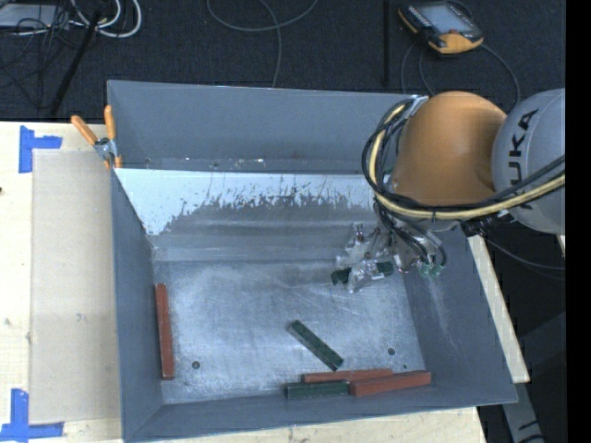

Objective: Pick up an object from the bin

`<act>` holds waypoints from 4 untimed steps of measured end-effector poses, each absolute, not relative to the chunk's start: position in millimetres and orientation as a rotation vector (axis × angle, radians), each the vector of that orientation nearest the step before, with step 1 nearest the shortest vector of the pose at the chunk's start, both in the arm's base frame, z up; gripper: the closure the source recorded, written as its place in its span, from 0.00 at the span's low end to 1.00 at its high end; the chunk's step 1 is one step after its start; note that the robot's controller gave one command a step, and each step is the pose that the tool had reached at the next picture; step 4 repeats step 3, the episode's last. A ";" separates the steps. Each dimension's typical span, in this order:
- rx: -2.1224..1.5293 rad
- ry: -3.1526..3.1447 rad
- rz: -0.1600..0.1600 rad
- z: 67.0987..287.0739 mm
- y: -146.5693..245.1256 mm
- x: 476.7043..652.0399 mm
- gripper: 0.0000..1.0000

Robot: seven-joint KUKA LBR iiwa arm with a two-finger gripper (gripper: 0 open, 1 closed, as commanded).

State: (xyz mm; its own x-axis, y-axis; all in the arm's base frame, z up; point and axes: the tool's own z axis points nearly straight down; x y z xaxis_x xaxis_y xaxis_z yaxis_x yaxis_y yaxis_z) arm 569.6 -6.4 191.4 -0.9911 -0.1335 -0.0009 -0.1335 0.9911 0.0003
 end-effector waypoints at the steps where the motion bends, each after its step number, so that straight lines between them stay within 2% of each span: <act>1: -0.209 3.134 0.001 191.3 -6.5 569.6 1.00; 2: -0.138 3.133 0.001 138.1 -25.7 564.8 1.00; 3: 0.183 3.132 0.001 263.5 -34.2 581.7 1.00; 4: 0.183 3.132 0.001 263.5 -34.2 581.7 1.00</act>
Offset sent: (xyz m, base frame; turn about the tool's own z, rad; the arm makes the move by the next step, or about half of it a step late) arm -0.0124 -0.0405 -0.1090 0.0977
